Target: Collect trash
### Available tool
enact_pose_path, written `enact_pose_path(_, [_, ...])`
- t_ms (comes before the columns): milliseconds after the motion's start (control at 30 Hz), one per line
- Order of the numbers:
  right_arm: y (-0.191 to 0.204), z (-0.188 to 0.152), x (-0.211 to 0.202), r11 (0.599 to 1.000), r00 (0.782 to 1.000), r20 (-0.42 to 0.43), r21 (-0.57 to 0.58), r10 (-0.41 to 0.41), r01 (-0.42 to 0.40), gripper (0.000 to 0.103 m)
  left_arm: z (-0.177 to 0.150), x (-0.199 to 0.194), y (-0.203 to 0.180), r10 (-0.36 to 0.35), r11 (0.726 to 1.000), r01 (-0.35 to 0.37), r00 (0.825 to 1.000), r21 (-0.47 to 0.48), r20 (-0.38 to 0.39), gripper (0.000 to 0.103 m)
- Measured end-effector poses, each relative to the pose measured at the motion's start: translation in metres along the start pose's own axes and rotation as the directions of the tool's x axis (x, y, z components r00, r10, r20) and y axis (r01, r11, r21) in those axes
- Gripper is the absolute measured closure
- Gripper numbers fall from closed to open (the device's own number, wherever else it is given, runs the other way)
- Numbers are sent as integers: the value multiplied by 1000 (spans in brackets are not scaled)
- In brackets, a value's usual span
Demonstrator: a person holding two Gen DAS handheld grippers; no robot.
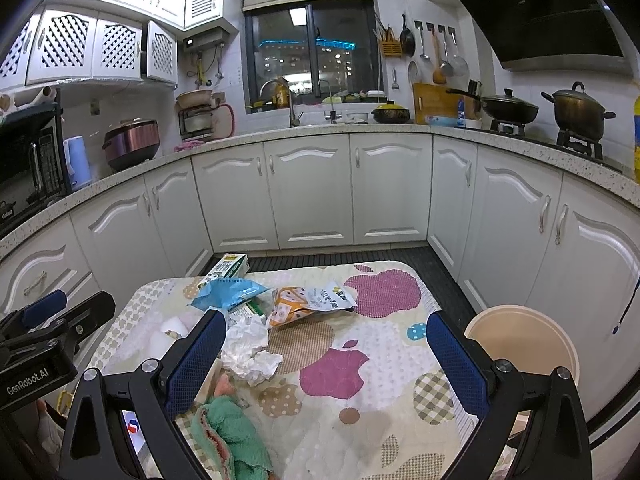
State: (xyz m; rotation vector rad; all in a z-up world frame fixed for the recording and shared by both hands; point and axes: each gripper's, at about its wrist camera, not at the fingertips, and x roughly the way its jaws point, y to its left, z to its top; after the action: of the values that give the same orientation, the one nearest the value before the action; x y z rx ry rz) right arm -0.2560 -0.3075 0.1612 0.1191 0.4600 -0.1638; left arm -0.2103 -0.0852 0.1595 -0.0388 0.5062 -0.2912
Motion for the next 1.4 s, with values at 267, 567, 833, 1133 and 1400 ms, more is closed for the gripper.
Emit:
enact_pose_path(267, [2,-5,4,1000,999,-28,-11,16,-17,3,-6,-1,5,-2,1000,2,1000,8,-26,4])
enact_pose_path(567, [8,-13,11,998,996,-76,-29,53,-55,3,-20,4,34,-26,999,22,991,-26,-129,4])
enact_pose_path(833, [28,-42,40,961,926,-278,-25,257,-274,3,-51,9,60,-136,990,119,935,-71,-328,3])
enact_pose_path(1133, [51,-84,77,922,811,-479,-7,336,-386,16,-102,27,53,-94,994,111,866,5,-492,4])
enact_pose_path(1400, [51,-101,96,915,769,-535,21,351,-403,53,-117,47,55,-58,994,100,851,53,-521,25])
